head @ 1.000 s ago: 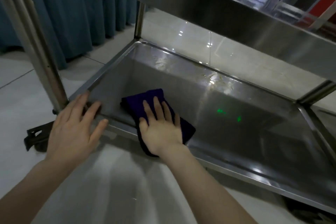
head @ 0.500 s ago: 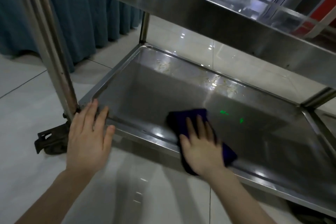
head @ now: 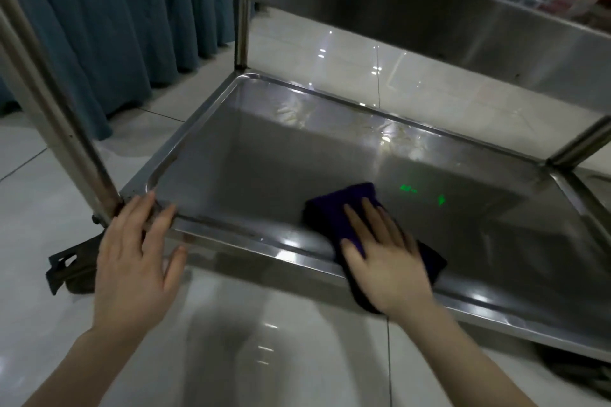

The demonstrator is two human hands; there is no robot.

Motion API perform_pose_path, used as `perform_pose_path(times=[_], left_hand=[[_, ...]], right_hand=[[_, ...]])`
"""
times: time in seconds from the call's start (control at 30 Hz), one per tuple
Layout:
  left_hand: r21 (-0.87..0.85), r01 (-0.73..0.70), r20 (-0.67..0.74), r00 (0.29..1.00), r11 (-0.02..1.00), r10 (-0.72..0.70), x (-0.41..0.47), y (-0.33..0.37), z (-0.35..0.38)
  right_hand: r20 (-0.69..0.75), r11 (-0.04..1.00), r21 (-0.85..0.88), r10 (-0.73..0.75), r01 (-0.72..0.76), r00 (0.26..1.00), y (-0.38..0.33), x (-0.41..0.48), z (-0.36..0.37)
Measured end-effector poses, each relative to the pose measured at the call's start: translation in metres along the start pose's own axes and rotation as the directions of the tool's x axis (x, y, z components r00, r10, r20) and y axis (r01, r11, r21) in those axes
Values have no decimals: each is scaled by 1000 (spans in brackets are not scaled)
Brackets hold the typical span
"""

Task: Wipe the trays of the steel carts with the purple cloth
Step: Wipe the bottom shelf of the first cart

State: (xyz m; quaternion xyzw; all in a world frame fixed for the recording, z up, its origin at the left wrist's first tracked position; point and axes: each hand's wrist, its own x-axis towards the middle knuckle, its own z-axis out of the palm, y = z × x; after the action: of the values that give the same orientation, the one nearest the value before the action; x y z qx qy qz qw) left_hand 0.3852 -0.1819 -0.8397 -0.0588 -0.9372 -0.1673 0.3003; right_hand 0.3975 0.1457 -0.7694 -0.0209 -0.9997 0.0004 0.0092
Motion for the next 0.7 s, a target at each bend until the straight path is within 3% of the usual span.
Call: perform_pose_path(times=[0.1, 0.23, 0.37, 0.53, 0.63, 0.7], left_hand=[[-23, 17, -60, 998, 1000, -18, 0, 4, 5], [-21, 7, -72, 997, 1000, -8, -2, 1, 7], [-44, 24, -68, 997, 999, -27, 0, 3, 7], [-10, -18, -50, 999, 1000, 18, -2, -8, 8], [18, -61, -68, 996, 998, 62, -3, -14, 10], [-10, -50, -102, 994, 999, 49, -3, -13, 13]], right_hand=[[105, 973, 62, 216, -223, 971, 60, -5, -7], [153, 904, 119, 392, -411, 907, 39, 38, -4], [103, 955, 146, 245, -258, 964, -45, 95, 4], [119, 971, 205, -147, 121, 982, -184, 128, 11], [98, 938, 199, -308, 285, 946, -191, 125, 11], [49, 943, 193, -286, 272, 957, -156, 123, 8]])
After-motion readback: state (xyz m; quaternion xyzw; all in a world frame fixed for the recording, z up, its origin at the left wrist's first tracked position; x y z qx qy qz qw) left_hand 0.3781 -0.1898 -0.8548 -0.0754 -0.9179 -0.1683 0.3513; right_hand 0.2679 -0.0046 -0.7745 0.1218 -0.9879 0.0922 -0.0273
